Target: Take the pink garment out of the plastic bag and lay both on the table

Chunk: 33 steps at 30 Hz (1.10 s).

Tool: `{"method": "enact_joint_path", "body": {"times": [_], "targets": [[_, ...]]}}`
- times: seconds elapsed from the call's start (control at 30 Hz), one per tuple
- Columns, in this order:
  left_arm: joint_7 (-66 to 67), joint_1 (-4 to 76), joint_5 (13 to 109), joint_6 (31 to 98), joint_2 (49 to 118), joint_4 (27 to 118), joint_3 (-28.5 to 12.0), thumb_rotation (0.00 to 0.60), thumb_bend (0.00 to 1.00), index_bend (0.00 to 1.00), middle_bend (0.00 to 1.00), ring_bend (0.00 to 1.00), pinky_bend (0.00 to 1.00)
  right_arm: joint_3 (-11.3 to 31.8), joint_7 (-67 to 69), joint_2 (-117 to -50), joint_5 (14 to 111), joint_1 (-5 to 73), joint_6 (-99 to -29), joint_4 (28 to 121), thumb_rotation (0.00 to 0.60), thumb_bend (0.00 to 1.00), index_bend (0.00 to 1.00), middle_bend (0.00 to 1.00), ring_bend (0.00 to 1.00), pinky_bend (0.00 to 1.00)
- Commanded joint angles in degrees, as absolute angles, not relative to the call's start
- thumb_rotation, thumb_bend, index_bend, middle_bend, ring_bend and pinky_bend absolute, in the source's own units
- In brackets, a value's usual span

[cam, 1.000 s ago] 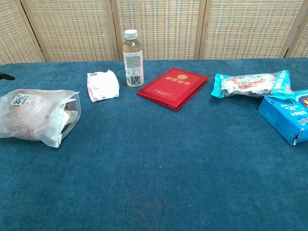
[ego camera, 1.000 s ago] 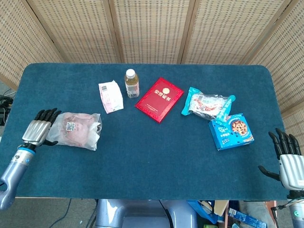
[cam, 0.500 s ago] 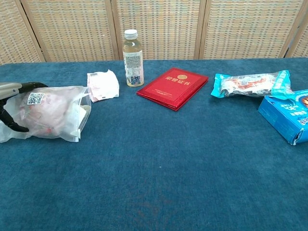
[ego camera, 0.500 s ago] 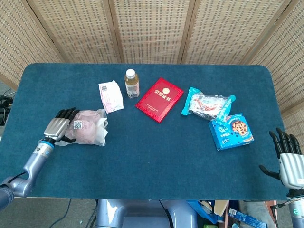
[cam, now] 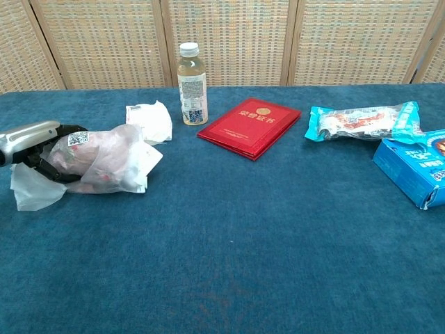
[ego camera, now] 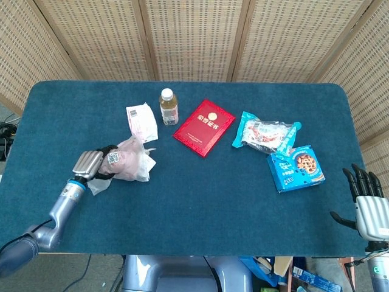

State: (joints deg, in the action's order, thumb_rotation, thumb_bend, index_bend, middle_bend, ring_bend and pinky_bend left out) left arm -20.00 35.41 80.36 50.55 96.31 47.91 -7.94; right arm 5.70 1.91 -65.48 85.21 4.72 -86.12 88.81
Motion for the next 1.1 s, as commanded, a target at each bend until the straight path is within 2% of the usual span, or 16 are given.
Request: {"method": "enact_joint_path", "body": {"times": [0.03, 0.27, 0.37, 0.43, 0.6, 0.73, 0.83, 0.93, 1.1], "targets": [[-26.31, 34.89, 81.55, 54.39, 97.64, 48.32, -8.52, 0.600, 0.41, 0.63, 0.58, 0.53, 0.67, 5.41, 2.63, -65.16, 85.74, 4.85, -85.85, 89.20, 0.600, 0.00, 0.00, 0.00, 0.00, 0.00], [-38.53, 33.96, 87.72, 67.32, 98.88, 48.22, -7.82, 0.600, 0.41, 0.63, 0.58, 0.53, 0.67, 5.84, 5.54, -63.66, 87.11, 5.69, -85.79, 90.18, 0.600, 0.00, 0.00, 0.00, 0.00, 0.00], [-49.45, 34.73, 90.40, 74.34, 99.85, 52.12, -8.79, 0.600, 0.41, 0.64, 0.58, 0.53, 0.67, 5.86, 9.82, -59.01, 88.56, 7.83, -82.44, 94.25, 0.600, 0.00, 0.00, 0.00, 0.00, 0.00], [-52.44, 35.52, 90.94, 75.90, 100.70, 52.40, -9.35, 0.600, 0.41, 0.64, 0.58, 0.53, 0.67, 5.89, 13.73, -55.43, 88.72, 9.04, -79.96, 96.68, 0.600, 0.00, 0.00, 0.00, 0.00, 0.00], [-57.45, 38.36, 90.77, 75.59, 103.52, 53.33, -10.75, 0.600, 0.48, 0.65, 0.58, 0.53, 0.67, 8.09, 16.78, -49.84, 88.30, 11.00, -78.89, 100.33, 0.600, 0.00, 0.00, 0.00, 0.00, 0.00], [-58.70, 41.91, 90.20, 74.13, 105.95, 53.07, -12.65, 0.600, 0.51, 0.66, 0.58, 0.54, 0.67, 10.03, 27.06, -43.28, 89.17, 12.95, -77.64, 105.42, 0.600, 0.00, 0.01, 0.02, 0.00, 0.00], [-57.95, 44.17, 90.06, 71.86, 106.83, 52.45, -12.86, 0.600, 0.51, 0.66, 0.58, 0.54, 0.67, 11.51, 33.78, -40.51, 88.94, 14.74, -76.35, 107.23, 0.600, 0.02, 0.08, 0.08, 0.01, 0.05], [-56.74, 46.25, 89.96, 70.24, 108.32, 51.16, -13.05, 0.600, 0.51, 0.66, 0.58, 0.54, 0.67, 13.26, 38.51, -38.91, 87.25, 17.58, -73.05, 108.08, 0.600, 0.06, 0.18, 0.17, 0.07, 0.12], [-55.82, 48.03, 89.80, 69.97, 110.22, 49.52, -13.17, 0.600, 0.51, 0.66, 0.58, 0.54, 0.67, 14.90, 42.40, -37.01, 84.39, 21.93, -66.07, 109.24, 0.600, 0.10, 0.24, 0.23, 0.11, 0.12]]}}
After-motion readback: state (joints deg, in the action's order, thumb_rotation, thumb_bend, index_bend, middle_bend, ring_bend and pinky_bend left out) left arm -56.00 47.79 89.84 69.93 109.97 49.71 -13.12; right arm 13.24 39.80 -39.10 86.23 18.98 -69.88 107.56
